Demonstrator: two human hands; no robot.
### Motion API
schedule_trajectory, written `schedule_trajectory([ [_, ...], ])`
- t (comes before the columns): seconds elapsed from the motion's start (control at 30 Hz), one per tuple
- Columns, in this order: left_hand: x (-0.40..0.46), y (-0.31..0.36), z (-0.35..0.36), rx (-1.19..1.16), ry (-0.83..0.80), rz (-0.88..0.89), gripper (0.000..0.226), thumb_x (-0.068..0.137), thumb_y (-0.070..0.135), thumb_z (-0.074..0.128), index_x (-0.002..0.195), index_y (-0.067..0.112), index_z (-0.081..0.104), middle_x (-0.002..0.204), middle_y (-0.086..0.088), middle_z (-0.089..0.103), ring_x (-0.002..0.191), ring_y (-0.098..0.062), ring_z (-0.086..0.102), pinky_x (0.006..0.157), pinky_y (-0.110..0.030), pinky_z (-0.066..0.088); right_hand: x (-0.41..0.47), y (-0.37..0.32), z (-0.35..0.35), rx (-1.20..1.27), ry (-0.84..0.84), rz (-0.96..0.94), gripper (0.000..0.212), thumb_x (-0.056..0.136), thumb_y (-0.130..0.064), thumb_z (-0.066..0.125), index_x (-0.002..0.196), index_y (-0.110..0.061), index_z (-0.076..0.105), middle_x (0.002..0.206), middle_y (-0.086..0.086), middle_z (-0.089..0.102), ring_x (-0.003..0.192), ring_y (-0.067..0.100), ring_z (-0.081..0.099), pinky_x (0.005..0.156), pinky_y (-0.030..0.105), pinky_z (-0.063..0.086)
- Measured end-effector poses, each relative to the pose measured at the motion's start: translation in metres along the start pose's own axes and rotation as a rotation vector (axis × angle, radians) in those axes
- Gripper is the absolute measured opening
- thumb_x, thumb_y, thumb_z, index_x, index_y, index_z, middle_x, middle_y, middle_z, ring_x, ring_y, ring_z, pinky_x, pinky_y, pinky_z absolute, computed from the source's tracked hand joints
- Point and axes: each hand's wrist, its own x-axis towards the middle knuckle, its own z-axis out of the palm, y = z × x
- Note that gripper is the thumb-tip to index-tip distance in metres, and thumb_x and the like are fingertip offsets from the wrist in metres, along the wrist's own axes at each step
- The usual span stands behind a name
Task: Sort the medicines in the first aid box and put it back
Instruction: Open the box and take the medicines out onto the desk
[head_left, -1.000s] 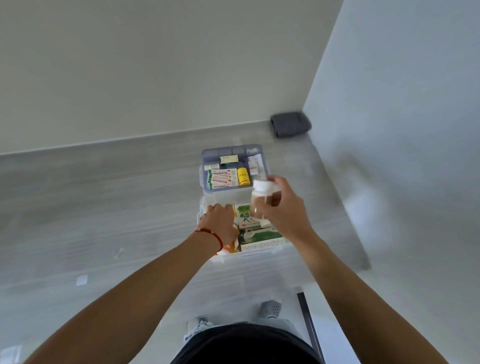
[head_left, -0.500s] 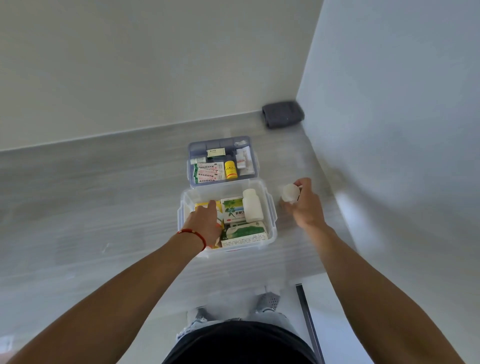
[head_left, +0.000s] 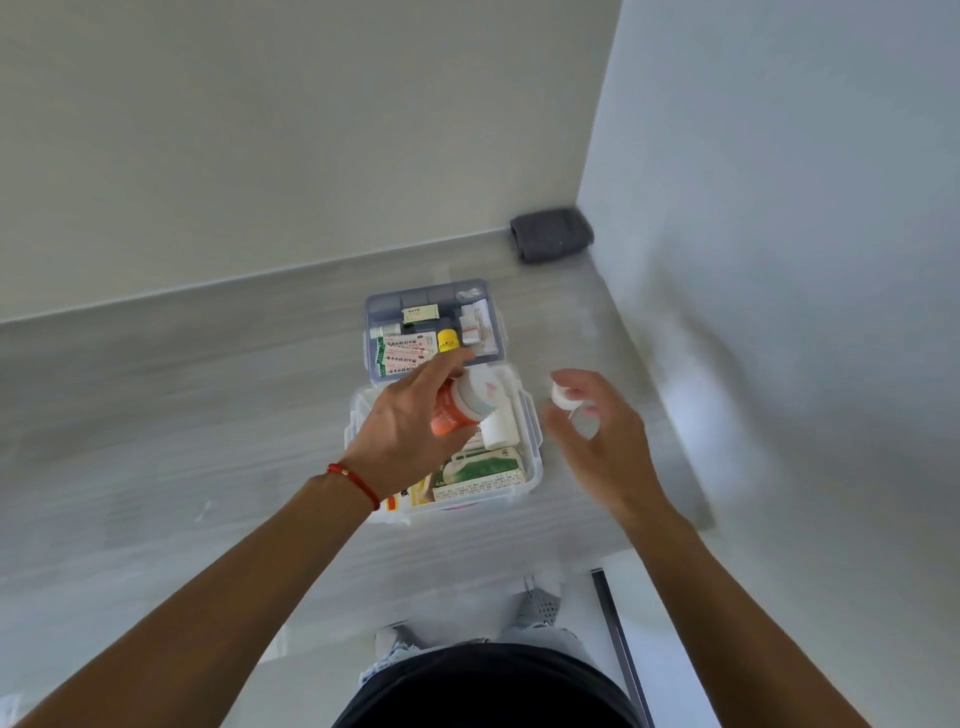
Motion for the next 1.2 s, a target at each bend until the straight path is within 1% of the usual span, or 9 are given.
schedule_trajectory([
  [0.1,0.023,0.035,0.014,-0.111,0.013,0.082,0.075,0.072,0.021,0.086,0.138,0.017,0.050,0.120,-0.002,0.068,0.106,-0.015,0.068,0.094,-0.028,0.056,-0.005,-0.035,0.002,0.129,-0.143,-0.053,0.056,0.083,-0.058,0.071,0.132,-0.042,0.049,0.120,-0.030,0.063,0.113,-0.004,0.062,0.092,0.019,0.054],
  [0.23,0.037,0.057,0.030,-0.278,-0.048,0.077,0.077,0.071,0.014,0.088,0.138,0.014,0.051,0.130,-0.003,0.063,0.116,-0.012,0.062,0.102,-0.025,0.051,0.005,-0.036,-0.020,0.141,0.051,0.008,0.047,0.078,-0.050,0.083,0.114,-0.053,0.053,0.107,-0.039,0.063,0.100,-0.009,0.065,0.074,0.012,0.055],
  [0.33,0.034,0.046,0.032,-0.102,-0.106,0.089,0.065,0.079,0.023,0.081,0.137,0.019,0.052,0.138,0.001,0.056,0.125,-0.015,0.053,0.108,-0.028,0.042,0.008,-0.012,-0.042,0.012,0.138,0.038,0.049,0.078,-0.049,0.083,0.105,-0.065,0.046,0.101,-0.049,0.056,0.099,-0.019,0.059,0.066,-0.002,0.046],
  [0.4,0.025,0.030,0.032,-0.047,-0.078,0.037,0.050,0.082,0.014,0.074,0.129,0.017,0.059,0.132,0.000,0.060,0.120,-0.016,0.056,0.106,-0.031,0.045,0.010,0.013,-0.051,-0.032,0.186,0.126,0.047,0.077,-0.043,0.083,0.104,-0.056,0.048,0.098,-0.035,0.063,0.093,-0.007,0.065,0.064,0.003,0.047],
  [0.6,0.008,-0.008,0.039,-0.031,-0.166,-0.354,0.036,0.083,0.016,0.072,0.118,0.016,0.067,0.113,-0.002,0.067,0.103,-0.019,0.063,0.095,-0.035,0.055,0.022,0.067,-0.029,-0.072,0.095,0.387,0.048,0.072,-0.023,0.082,0.112,-0.028,0.056,0.094,-0.015,0.064,0.094,0.020,0.067,0.076,0.031,0.054],
  [0.83,0.029,-0.018,0.059,0.100,-0.232,-0.504,0.047,0.088,0.031,0.065,0.130,0.012,0.061,0.128,-0.007,0.064,0.116,-0.025,0.059,0.096,-0.034,0.049,0.032,0.076,0.000,-0.082,0.084,0.386,0.050,0.077,-0.020,0.083,0.118,-0.019,0.054,0.105,0.000,0.066,0.097,0.025,0.066,0.078,0.036,0.054],
  [0.93,0.041,-0.015,0.073,0.142,-0.270,-0.605,0.049,0.089,0.038,0.063,0.126,0.006,0.058,0.121,-0.013,0.063,0.102,-0.027,0.059,0.079,-0.033,0.048,0.030,0.080,-0.002,-0.074,0.032,0.397,0.061,0.081,-0.027,0.082,0.131,-0.018,0.049,0.116,0.000,0.063,0.106,0.025,0.065,0.079,0.031,0.049],
  [1.03,0.051,-0.012,0.086,0.169,-0.314,-0.717,0.052,0.089,0.044,0.061,0.121,0.004,0.054,0.118,-0.016,0.063,0.098,-0.030,0.059,0.070,-0.033,0.043,0.025,0.076,-0.011,-0.089,0.109,0.399,0.074,0.083,-0.035,0.076,0.146,-0.014,0.042,0.138,0.005,0.055,0.125,0.024,0.056,0.097,0.032,0.046],
  [1.2,0.060,-0.017,0.096,-0.009,-0.264,-0.892,0.061,0.081,0.044,0.071,0.124,0.004,0.054,0.117,-0.016,0.064,0.103,-0.032,0.066,0.080,-0.037,0.056,0.008,0.052,-0.022,-0.068,0.237,0.241,0.055,0.090,-0.026,0.070,0.140,-0.017,0.050,0.135,-0.002,0.057,0.126,0.019,0.056,0.104,0.037,0.049],
])
